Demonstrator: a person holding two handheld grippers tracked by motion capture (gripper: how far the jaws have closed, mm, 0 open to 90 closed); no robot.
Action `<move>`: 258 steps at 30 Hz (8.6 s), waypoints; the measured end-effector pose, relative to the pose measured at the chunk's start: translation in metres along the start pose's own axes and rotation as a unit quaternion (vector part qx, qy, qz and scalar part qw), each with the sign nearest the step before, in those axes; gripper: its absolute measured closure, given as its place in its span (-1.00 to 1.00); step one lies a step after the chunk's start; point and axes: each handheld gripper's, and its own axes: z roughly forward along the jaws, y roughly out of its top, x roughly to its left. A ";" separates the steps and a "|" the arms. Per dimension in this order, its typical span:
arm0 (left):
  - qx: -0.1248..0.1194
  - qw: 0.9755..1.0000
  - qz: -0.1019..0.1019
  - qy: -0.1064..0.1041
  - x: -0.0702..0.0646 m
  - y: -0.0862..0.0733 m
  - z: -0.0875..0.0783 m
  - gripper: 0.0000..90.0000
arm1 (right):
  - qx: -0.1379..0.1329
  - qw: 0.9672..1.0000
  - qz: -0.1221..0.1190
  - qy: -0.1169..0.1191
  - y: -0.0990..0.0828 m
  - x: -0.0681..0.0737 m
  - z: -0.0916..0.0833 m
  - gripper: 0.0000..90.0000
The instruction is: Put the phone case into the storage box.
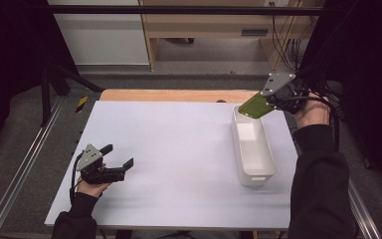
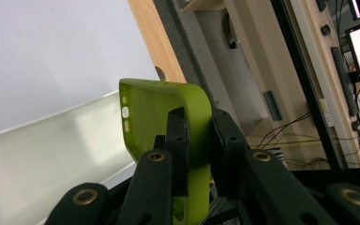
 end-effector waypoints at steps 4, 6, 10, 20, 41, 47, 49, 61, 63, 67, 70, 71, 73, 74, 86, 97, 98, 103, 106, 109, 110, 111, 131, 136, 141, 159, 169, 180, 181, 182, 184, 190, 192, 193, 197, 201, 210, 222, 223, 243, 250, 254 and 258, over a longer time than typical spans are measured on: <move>0.000 1.000 0.000 0.000 0.000 0.000 0.000 -0.92 | -0.001 1.000 -0.010 0.000 0.002 0.000 0.002 0.75; 0.000 1.000 -0.001 0.000 0.000 0.000 0.000 -0.92 | -0.001 1.000 -0.015 0.002 0.002 0.000 0.004 0.75; 0.001 1.000 0.000 0.000 0.000 0.000 0.000 -0.92 | 0.004 1.000 -0.027 0.004 0.003 0.000 0.007 0.75; 0.003 1.000 0.001 0.000 0.001 -0.001 0.001 -0.92 | 0.010 0.999 -0.046 0.011 0.006 -0.005 0.015 0.75; 0.007 1.000 0.002 -0.001 0.001 -0.002 0.003 -0.92 | 0.029 0.995 -0.087 0.028 0.011 -0.010 0.038 0.75; 0.010 1.000 0.002 -0.001 0.001 -0.003 0.003 -0.92 | 0.032 0.995 -0.094 0.030 0.010 -0.013 0.042 0.75; 0.010 1.000 0.002 -0.001 0.001 -0.003 0.003 -0.92 | 0.033 0.994 -0.097 0.032 0.011 -0.013 0.044 0.75; 0.014 1.000 0.001 0.000 0.001 -0.004 0.005 -0.92 | 0.047 0.989 -0.127 0.052 0.014 -0.014 0.055 0.75; 0.015 1.000 0.002 0.000 0.001 -0.004 0.005 -0.92 | 0.047 0.989 -0.132 0.055 0.014 -0.014 0.058 0.75; 0.019 1.000 0.003 -0.001 0.001 -0.005 0.006 -0.92 | 0.045 0.988 -0.135 0.059 0.013 -0.015 0.062 0.75; 0.021 1.000 0.002 -0.001 0.001 -0.005 0.007 -0.92 | 0.043 0.988 -0.138 0.061 0.012 -0.017 0.065 0.75; 0.021 1.000 0.002 -0.001 0.001 -0.006 0.007 -0.92 | 0.042 0.988 -0.137 0.062 0.012 -0.017 0.065 0.75; 0.023 1.000 0.003 -0.002 0.001 -0.006 0.007 -0.93 | 0.040 0.987 -0.140 0.065 0.013 -0.018 0.067 0.75; 0.024 1.000 0.003 -0.002 0.001 -0.006 0.007 -0.93 | 0.041 0.987 -0.141 0.066 0.013 -0.017 0.068 0.75; 0.025 1.000 -0.002 -0.004 0.003 -0.006 0.008 -0.93 | 0.048 0.983 -0.158 0.081 0.013 -0.022 0.078 0.75; 0.025 1.000 -0.006 -0.004 0.004 -0.007 0.008 -0.93 | 0.048 0.980 -0.168 0.099 0.016 -0.024 0.087 0.75; 0.026 1.000 -0.006 -0.005 0.005 -0.007 0.008 -0.93 | 0.045 0.979 -0.170 0.100 0.016 -0.025 0.088 0.75; 0.027 1.000 -0.007 -0.003 0.005 -0.007 0.008 -0.93 | 0.044 0.979 -0.172 0.102 0.014 -0.025 0.095 0.75; 0.028 1.000 -0.008 -0.002 0.005 -0.007 0.008 -0.93 | 0.046 0.978 -0.175 0.107 0.014 -0.024 0.100 0.75; 0.028 1.000 -0.007 -0.002 0.005 -0.007 0.008 -0.93 | 0.045 0.977 -0.175 0.110 0.014 -0.024 0.103 0.75; 0.029 1.000 -0.007 -0.002 0.005 -0.007 0.008 -0.93 | 0.046 0.977 -0.178 0.111 0.014 -0.025 0.104 0.75; 0.028 1.000 -0.008 -0.002 0.005 -0.007 0.008 -0.93 | 0.043 0.976 -0.179 0.113 0.014 -0.025 0.105 0.75; 0.031 0.999 -0.009 0.000 0.007 -0.008 0.009 -0.93 | 0.054 0.973 -0.189 0.125 0.011 -0.020 0.130 0.75; 0.033 0.999 -0.009 0.000 0.007 -0.009 0.009 -0.93 | 0.055 0.973 -0.186 0.128 0.010 -0.020 0.134 0.75; 0.034 0.999 -0.010 0.000 0.007 -0.009 0.010 -0.93 | 0.058 0.973 -0.183 0.130 0.008 -0.018 0.141 0.75; 0.036 0.999 -0.010 -0.001 0.007 -0.009 0.010 -0.93 | 0.070 0.968 -0.194 0.140 0.006 -0.009 0.156 0.75; 0.036 0.999 -0.010 -0.001 0.008 -0.009 0.010 -0.93 | 0.069 0.968 -0.195 0.141 0.005 -0.008 0.160 0.75; 0.036 0.999 -0.010 -0.001 0.008 -0.009 0.010 -0.93 | 0.068 0.970 -0.186 0.141 0.005 -0.007 0.162 0.72; 0.036 0.999 -0.010 -0.001 0.008 -0.009 0.010 -0.93 | 0.068 0.970 -0.187 0.140 0.005 -0.007 0.162 0.72; 0.036 0.999 -0.010 -0.001 0.008 -0.009 0.010 -0.93 | 0.068 0.970 -0.187 0.140 0.005 -0.007 0.162 0.72; 0.036 0.999 -0.010 -0.001 0.008 -0.009 0.010 -0.93 | 0.071 0.971 -0.185 0.137 0.005 -0.007 0.162 0.70; 0.038 0.999 -0.009 -0.001 0.008 -0.009 0.010 -0.93 | 0.077 0.975 -0.173 0.118 0.005 -0.009 0.164 0.11; 0.038 0.999 -0.008 -0.001 0.008 -0.009 0.010 -0.93 | 0.075 0.979 -0.154 0.109 0.006 -0.010 0.163 -0.07; 0.038 0.999 -0.009 0.000 0.008 -0.009 0.010 -0.93 | 0.071 0.981 -0.144 0.110 0.006 -0.011 0.163 -0.10; 0.038 0.999 -0.008 -0.001 0.007 -0.009 0.010 -0.93 | 0.046 0.987 -0.112 0.109 0.007 -0.016 0.155 -0.26; 0.039 0.999 -0.007 -0.001 0.007 -0.009 0.010 -0.93 | 0.035 0.989 -0.095 0.105 0.005 -0.018 0.148 -0.39; 0.039 0.999 -0.005 -0.001 0.006 -0.009 0.010 -0.93 | -0.001 0.993 -0.045 0.111 0.006 -0.019 0.131 -0.63; 0.041 0.999 -0.009 0.001 0.006 -0.009 0.010 -0.93 | -0.090 0.988 0.070 0.104 0.007 -0.013 0.106 -0.89; 0.041 0.999 -0.011 0.001 0.007 -0.009 0.010 -0.93 | -0.100 0.986 0.083 0.102 0.006 -0.012 0.102 -0.90; 0.024 1.000 -0.013 -0.012 0.006 -0.005 0.006 -0.95 | -0.242 0.932 0.241 0.126 -0.006 0.036 0.057 -0.95; 0.021 1.000 -0.011 -0.019 0.004 -0.005 0.006 -0.95 | -0.261 0.920 0.264 0.127 -0.011 0.055 0.043 -0.96; 0.021 1.000 -0.009 -0.021 0.004 -0.004 0.005 -0.95 | -0.281 0.911 0.277 0.124 -0.020 0.068 0.035 -0.96; 0.021 0.999 -0.010 -0.023 0.003 -0.004 0.006 -0.95 | -0.290 0.905 0.283 0.126 -0.031 0.082 0.028 -0.96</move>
